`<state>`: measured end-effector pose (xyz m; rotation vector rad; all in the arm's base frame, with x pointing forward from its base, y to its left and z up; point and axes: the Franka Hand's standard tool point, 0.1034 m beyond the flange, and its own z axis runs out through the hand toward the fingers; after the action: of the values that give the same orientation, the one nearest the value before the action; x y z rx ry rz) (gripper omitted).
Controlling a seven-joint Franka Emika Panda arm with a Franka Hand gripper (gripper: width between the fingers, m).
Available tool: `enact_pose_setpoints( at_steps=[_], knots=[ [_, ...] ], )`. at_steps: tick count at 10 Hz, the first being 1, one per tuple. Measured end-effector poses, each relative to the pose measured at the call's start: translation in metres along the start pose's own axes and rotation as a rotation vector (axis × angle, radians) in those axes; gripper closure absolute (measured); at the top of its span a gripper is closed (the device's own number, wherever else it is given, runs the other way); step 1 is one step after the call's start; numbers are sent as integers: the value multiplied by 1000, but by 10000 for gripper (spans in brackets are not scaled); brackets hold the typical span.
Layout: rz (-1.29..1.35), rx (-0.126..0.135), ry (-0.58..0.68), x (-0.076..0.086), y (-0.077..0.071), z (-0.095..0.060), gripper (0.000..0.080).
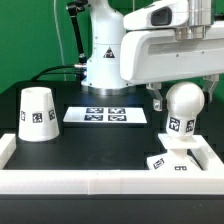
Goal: Assemble lamp
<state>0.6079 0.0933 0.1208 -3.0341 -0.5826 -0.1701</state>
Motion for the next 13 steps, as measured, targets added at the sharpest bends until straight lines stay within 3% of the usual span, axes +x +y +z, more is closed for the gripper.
enact_pose_setpoints(
  at_steps=[2, 3, 8, 13],
  knots=[
    [24, 0, 2, 2, -3, -1, 100],
    [32, 1, 2, 2, -6, -1, 199],
    [75, 2, 3, 2, -6, -1, 222],
    [556, 26, 3, 0, -7, -1, 220]
  ],
)
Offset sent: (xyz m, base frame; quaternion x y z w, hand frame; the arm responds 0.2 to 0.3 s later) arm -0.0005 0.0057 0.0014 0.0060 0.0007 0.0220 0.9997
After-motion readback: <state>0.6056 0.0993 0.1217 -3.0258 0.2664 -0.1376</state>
